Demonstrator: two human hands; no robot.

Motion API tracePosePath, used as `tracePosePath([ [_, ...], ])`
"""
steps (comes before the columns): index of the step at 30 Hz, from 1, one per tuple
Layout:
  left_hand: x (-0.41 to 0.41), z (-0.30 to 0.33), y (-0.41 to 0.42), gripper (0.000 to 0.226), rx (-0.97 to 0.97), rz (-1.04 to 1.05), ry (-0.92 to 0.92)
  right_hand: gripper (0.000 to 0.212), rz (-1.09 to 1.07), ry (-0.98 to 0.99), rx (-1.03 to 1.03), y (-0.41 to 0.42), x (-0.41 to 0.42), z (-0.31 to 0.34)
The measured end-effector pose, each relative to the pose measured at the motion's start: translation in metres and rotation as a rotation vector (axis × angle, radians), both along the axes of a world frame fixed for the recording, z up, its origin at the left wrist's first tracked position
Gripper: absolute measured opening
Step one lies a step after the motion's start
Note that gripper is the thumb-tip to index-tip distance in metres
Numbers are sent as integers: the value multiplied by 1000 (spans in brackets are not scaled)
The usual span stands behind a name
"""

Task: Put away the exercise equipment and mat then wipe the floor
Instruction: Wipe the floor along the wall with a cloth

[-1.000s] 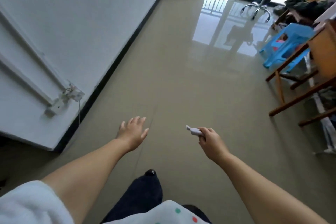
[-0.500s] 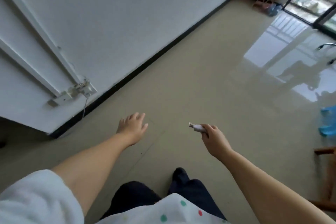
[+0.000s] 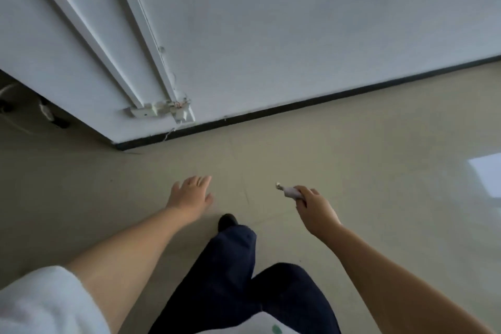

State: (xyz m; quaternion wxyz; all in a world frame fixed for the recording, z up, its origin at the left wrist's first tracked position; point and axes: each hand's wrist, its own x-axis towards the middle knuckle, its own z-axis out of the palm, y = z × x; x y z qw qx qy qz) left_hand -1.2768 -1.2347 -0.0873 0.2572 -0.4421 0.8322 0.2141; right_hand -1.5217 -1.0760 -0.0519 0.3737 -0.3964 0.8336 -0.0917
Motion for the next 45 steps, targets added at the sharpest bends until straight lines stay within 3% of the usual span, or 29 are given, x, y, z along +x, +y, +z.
tracePosePath([
  [5, -35, -36, -30, 54, 77, 158, 21, 31, 133, -65, 77, -67, -40, -36],
  [8, -57, -89, -47, 54, 62, 248, 57, 33, 290, -54, 137, -121, -66, -100],
  [14, -75, -299, -69, 53, 63, 455, 64, 36, 669, 17, 176, -224, -88, -332],
  [23, -58, -600, -75, 62, -22, 446, 23, 48, 679, -18, -38, -295, -40, -632],
  [26, -53, -668, -79, 66, -109, 546, -60, 51, 806, -13, -83, -289, -20, -699],
  [30, -40, -707, -80, 77, -172, 560, 6, 69, 1156, 313, -194, -229, -6, -733],
  [34, -34, -705, -83, 87, -68, 586, 42, 63, 1561, 246, -225, -167, -13, -735],
  [37, -39, -706, -83, 82, -38, 616, 39, 56, 1821, 226, -253, -197, -33, -736],
  [39, -37, -712, -78, 80, -90, 613, 81, 55, 1828, 287, -271, -244, -40, -741],
  [42, -34, -717, -76, 76, -134, 619, 118, 62, 1628, 451, -289, -343, -49, -745],
  [45, -33, -717, -72, 79, -143, 644, 137, 57, 1442, 628, -60, -431, -48, -724],
])
